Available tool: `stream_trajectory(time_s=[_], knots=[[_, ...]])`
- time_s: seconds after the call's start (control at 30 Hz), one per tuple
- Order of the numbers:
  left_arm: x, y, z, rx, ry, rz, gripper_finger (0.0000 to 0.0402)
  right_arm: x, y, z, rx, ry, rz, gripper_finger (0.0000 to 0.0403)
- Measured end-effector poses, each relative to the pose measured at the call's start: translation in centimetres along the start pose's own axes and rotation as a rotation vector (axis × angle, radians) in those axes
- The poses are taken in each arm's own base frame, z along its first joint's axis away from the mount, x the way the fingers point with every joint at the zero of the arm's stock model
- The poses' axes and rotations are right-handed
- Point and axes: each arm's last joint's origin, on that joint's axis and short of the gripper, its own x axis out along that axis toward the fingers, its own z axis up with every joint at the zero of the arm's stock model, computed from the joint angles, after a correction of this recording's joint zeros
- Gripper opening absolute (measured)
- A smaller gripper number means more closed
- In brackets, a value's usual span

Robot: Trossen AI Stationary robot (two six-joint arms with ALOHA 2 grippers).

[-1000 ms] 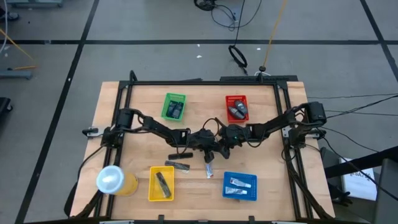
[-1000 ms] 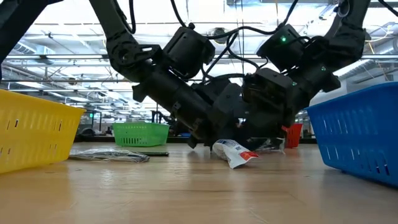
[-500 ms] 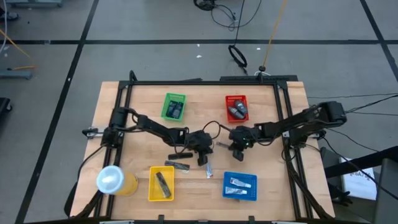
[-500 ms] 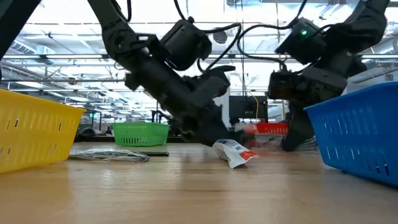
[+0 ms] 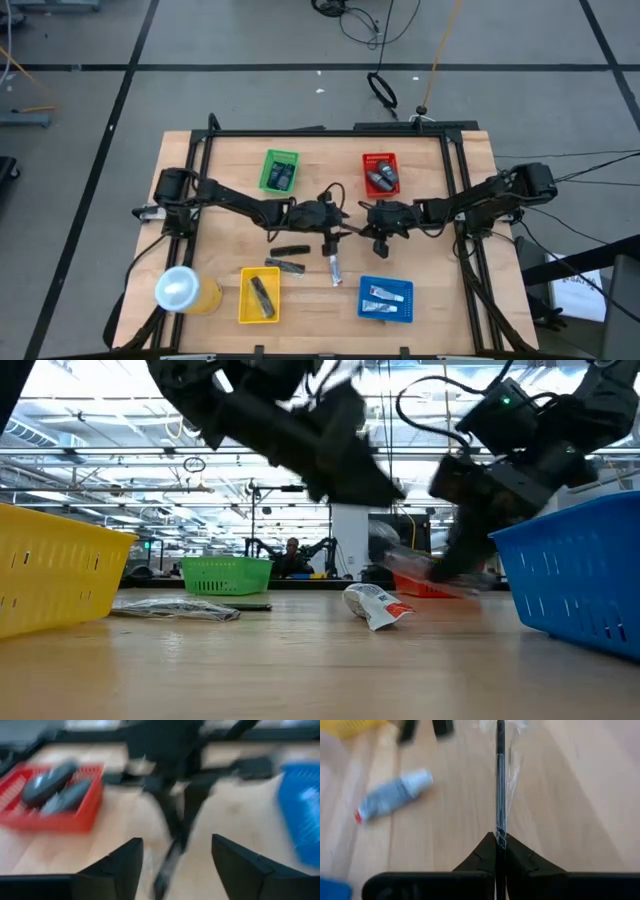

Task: Pick & Place Travel size toiletries
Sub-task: Put the black hairbrush into the yellow bin

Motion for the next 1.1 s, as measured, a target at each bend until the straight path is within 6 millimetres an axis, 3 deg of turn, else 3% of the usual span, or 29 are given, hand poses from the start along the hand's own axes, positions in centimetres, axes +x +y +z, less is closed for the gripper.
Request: stream_trajectory(time_s=[0.13, 0.23, 0.37, 0.6, 0.7, 0.9, 1.1], knots=[[0.9, 0.8, -1.7, -0.020, 0.090, -0.004, 0.0252, 0.0, 0.1, 0.4, -0.031, -0.047, -0.005, 0.0010], [1.4, 0.7, -1.9, -0.044, 0.069, -0.002, 0.0233, 0.0, 0.1, 0.5, -0.048, -0.058, -0.004, 0.0010], [1.6, 0.7, -2.1, -0.062, 0.063, 0.004, 0.0172, 0.0, 0.1, 0.5, -0.050, -0.056, -0.004, 0.0009], [1.5, 0.7, -2.1, -0.065, 0.066, 0.000, 0.0032, 0.0, 0.1, 0.5, -0.052, -0.059, -0.008, 0.0018], [1.5, 0.5, -2.1, -0.061, 0.069, -0.009, 0.0010, 0.0, 0.1, 0.5, -0.054, -0.057, -0.008, 0.0027], [-0.4, -0.6, -1.8, 0.008, 0.204, 0.081, 0.0007, -0.1, 0.3, 1.1, -0.041, -0.126, 0.011, 0.0113], [-5.8, -1.9, 0.7, 0.048, 0.349, 0.218, 0.0012, -0.5, 0.9, 2.2, -0.060, -0.313, -0.017, 0.0223]])
